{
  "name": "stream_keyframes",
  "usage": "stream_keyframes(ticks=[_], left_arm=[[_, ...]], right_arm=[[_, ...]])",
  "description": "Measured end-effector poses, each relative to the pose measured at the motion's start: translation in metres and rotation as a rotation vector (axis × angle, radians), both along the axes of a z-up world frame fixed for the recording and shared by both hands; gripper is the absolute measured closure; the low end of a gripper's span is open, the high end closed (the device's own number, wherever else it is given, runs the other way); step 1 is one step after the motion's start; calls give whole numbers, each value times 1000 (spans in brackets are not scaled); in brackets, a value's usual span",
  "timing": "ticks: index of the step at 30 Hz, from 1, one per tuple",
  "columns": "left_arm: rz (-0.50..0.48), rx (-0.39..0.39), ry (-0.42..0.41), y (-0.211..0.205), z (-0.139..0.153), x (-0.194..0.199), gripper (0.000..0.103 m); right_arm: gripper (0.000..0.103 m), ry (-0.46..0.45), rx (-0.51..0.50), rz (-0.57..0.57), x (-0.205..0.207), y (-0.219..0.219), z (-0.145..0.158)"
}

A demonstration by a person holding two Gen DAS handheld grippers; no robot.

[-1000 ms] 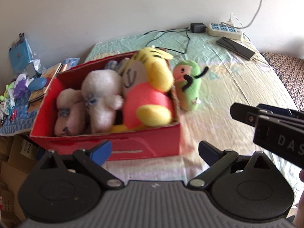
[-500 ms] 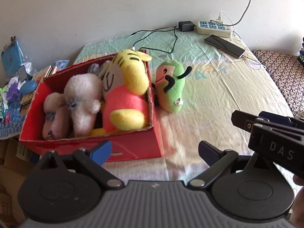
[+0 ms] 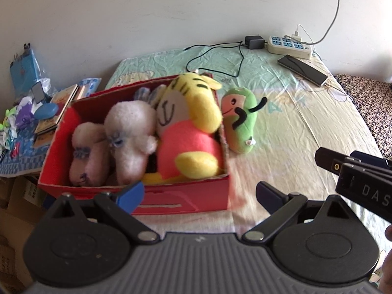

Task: Organize objects
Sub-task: 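Withdraw the right tool from the box toward the green bean plush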

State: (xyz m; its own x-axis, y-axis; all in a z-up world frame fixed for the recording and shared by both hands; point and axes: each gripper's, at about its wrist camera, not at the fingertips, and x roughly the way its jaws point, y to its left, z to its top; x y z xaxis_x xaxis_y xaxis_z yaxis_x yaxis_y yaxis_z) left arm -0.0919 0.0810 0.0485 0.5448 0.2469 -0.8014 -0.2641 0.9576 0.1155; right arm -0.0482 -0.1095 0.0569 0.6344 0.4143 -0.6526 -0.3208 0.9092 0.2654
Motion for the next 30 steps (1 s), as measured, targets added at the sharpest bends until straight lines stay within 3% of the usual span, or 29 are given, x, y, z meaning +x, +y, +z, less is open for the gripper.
stream_keyframes(ticks=[19, 30], left_arm=[[56, 24, -24, 86, 18, -23, 4], [87, 17, -25, 134, 13, -32, 4]], right_arm=[[36, -36, -35, 33, -23, 83, 22], [36, -73, -54, 42, -33, 129, 22]])
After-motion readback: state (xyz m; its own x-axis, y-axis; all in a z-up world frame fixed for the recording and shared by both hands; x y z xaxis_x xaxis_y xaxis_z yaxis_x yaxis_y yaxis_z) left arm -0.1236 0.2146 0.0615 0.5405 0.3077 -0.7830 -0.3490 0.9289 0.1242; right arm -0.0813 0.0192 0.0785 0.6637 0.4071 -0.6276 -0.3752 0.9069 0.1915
